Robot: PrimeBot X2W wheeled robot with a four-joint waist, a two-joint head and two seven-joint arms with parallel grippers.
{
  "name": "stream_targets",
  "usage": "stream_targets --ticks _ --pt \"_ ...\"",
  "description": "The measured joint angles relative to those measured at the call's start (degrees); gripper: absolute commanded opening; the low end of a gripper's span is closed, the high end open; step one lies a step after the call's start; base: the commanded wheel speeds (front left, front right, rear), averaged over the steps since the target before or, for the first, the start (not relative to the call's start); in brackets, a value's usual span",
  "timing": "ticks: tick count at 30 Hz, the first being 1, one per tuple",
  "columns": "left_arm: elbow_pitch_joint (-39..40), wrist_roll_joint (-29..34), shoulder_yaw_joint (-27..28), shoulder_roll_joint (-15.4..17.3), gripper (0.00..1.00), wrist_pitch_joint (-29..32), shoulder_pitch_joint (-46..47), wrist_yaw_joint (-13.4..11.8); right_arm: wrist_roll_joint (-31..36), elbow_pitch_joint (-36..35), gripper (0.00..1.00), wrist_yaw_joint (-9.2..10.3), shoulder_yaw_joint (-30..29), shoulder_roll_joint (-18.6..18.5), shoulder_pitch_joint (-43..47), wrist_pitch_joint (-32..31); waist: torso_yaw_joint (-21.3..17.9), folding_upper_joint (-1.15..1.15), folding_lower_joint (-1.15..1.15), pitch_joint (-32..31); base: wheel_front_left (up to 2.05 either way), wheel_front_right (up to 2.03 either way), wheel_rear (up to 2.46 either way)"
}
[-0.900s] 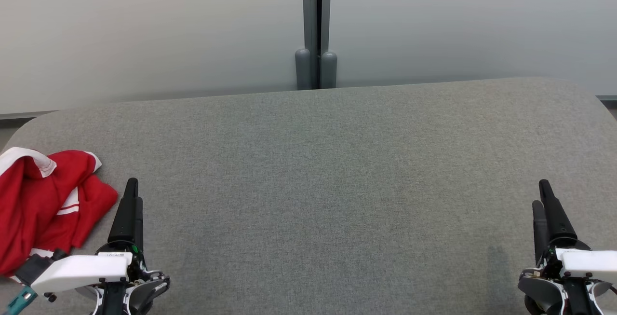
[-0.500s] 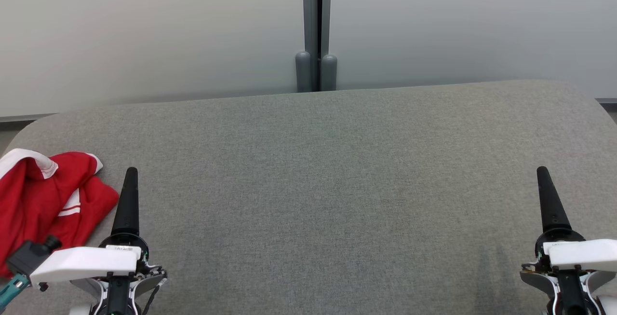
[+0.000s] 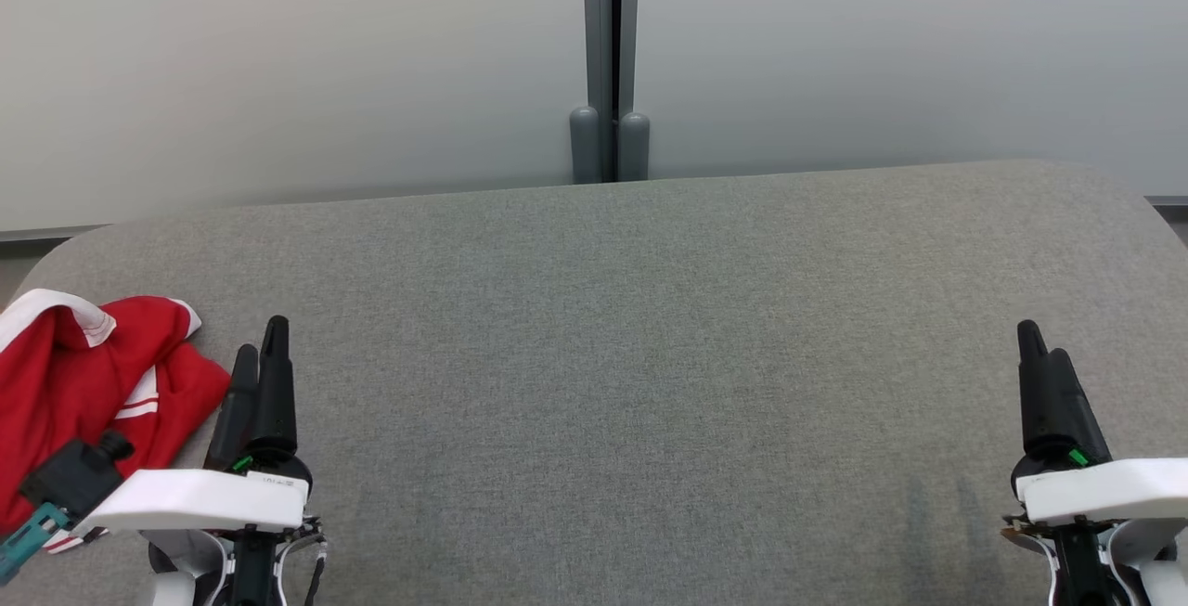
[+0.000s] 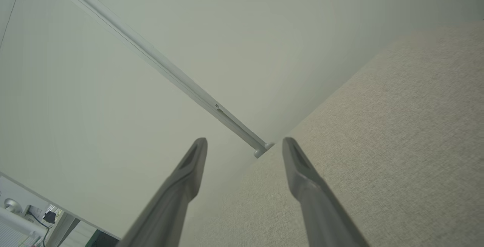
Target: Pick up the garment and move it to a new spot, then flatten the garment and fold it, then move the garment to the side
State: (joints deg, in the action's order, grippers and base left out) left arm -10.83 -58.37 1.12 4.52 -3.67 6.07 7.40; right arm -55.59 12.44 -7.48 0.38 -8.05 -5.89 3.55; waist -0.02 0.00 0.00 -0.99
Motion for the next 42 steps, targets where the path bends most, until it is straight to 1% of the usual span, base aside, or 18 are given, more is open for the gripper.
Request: stream_targets --ticks 1,2,3,14,24,30,42 --pt "0.0 0.0 0.0 0.0 1.0 0.0 0.0 0.0 0.0 0.0 1.0 0.0 0.0 0.0 0.0 0.0 0.0 0.0 0.0 0.0 0.0 0.0 0.0" --pt "0.19 2.13 -0.11 -0.07 1.0 -0.47 -0.01 0.0 2.31 0.19 1.0 0.0 0.26 -0.11 0.0 0.1 0.05 0.0 0.0 -0.05 0.0 0.0 0.0" --pt "0.19 2.13 -0.11 -0.07 1.0 -0.47 -0.01 0.0 2.31 0.19 1.0 0.0 0.26 -0.11 0.0 0.1 0.05 0.0 0.0 -0.05 0.0 0.0 0.0" --pt "-0.76 13.99 -0.66 -0.08 1.0 -2.42 -0.96 0.0 12.66 1.3 1.0 0.0 0.97 -0.16 0.07 1.12 0.18 0.0 0.0 -0.62 0.0 0.0 0.0" --pt "-2.75 22.84 -1.11 -0.03 1.0 -4.01 -1.31 -0.07 19.16 3.07 1.0 0.0 2.52 -0.3 0.43 1.74 0.18 0.0 0.0 -1.25 0.0 0.0 0.0" --pt "-4.08 27.75 -1.27 0.01 1.0 -5.03 -2.14 -0.23 23.02 4.38 1.0 -0.01 3.18 -0.52 0.72 2.53 0.21 0.0 0.0 -1.61 0.0 0.0 0.0" --pt "-5.82 34.62 -1.25 -0.05 1.0 -6.7 -2.36 -0.23 29.16 5.95 1.0 -0.01 3.8 -0.2 1.29 3.78 0.49 0.0 0.0 -2.44 0.0 0.0 0.0"
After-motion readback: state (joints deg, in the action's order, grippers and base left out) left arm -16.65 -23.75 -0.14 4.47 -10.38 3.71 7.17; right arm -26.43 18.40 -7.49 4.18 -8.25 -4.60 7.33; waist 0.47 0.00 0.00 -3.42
